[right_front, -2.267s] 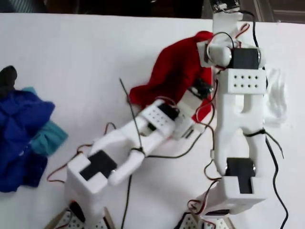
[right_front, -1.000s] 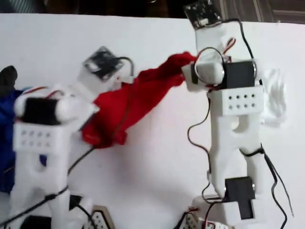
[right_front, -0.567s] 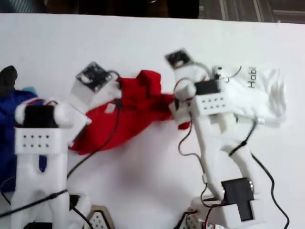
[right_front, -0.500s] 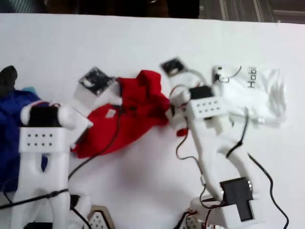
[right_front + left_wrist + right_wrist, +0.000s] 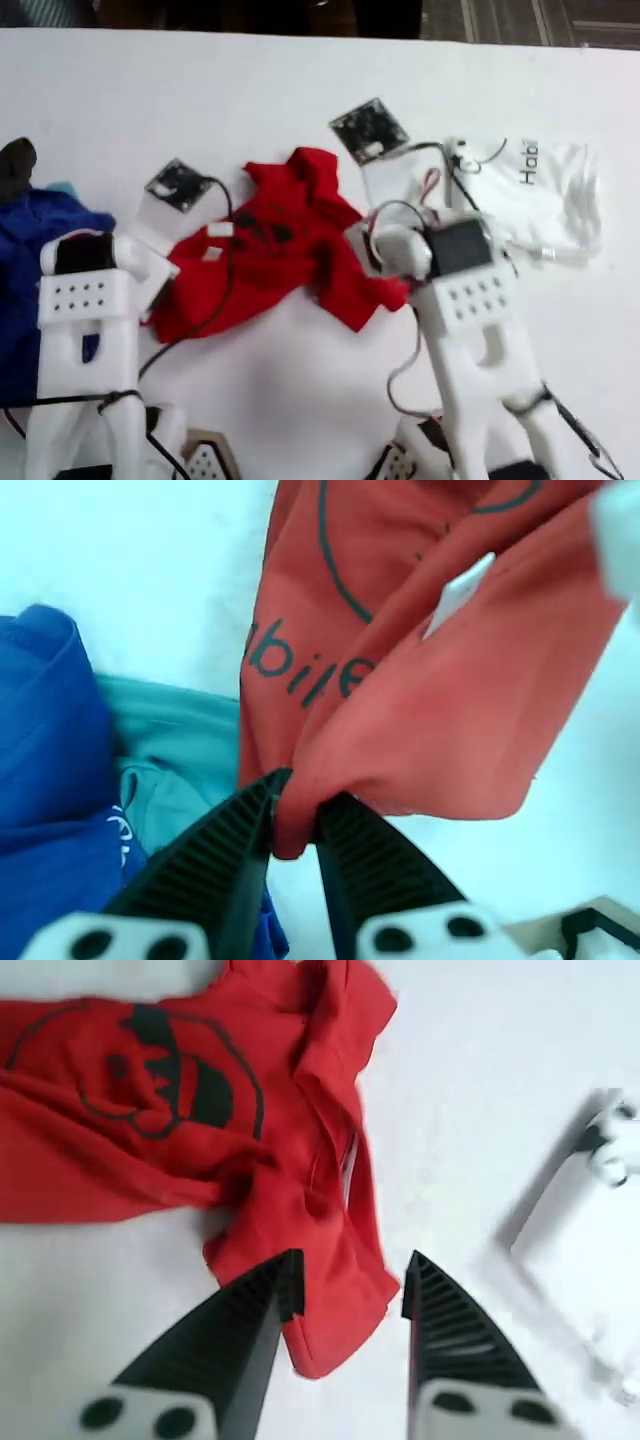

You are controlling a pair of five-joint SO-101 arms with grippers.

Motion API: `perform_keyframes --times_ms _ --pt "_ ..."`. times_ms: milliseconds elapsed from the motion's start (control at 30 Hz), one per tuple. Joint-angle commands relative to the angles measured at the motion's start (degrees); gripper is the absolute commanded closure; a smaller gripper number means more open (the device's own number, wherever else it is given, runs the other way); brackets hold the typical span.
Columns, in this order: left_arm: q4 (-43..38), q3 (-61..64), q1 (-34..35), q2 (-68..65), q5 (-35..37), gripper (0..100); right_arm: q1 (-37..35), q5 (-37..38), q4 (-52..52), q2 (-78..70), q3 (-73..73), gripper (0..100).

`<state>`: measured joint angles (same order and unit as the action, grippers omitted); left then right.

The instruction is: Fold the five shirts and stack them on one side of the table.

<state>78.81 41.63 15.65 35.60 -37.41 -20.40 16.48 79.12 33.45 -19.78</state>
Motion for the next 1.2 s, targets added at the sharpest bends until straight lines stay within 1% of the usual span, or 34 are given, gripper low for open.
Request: perform_keyframes --times_ms 0,133,267,433,600,833,1033,1100,1133,1167 --pt "-0.9 0.1 0.5 1.5 -1.8 97 -0.6 -2.3 -4.5 0.2 0.9 81.0" --pt "-0.9 -0.1 0.5 1.5 -1.8 97 -0.7 -8.5 -9.6 -12.0 0.7 73.2" --pt "-0.4 0.2 0.6 1.5 -1.7 97 -0.7 -9.4 -12.3 -26.4 7.7 72.2" --pt "-0.4 0.2 0.6 1.5 -1.7 97 -1.8 -9.6 -8.8 -41.5 23.2 72.2" --pt "-0.4 0.2 0.6 1.5 -1.6 97 -5.4 -9.7 -3.3 -53.0 36.3 72.2" --pt "-0.4 0.2 0.6 1.5 -1.6 97 -6.9 -9.7 -2.6 -64.7 45.1 72.1" --pt "-0.4 0.2 0.6 1.5 -1.5 97 -5.3 -9.7 -2.8 -74.2 52.5 72.1" --pt "-0.4 0.2 0.6 1.5 -1.5 97 -4.9 -9.3 -2.4 -77.4 55.3 72.9" --pt "-0.4 0.2 0.6 1.5 -1.5 97 -4.7 -9.2 -2.0 -78.8 56.5 76.2" --pt "-0.4 0.2 0.6 1.5 -1.5 97 -4.5 -9.2 -1.4 -80.0 57.8 82.9"
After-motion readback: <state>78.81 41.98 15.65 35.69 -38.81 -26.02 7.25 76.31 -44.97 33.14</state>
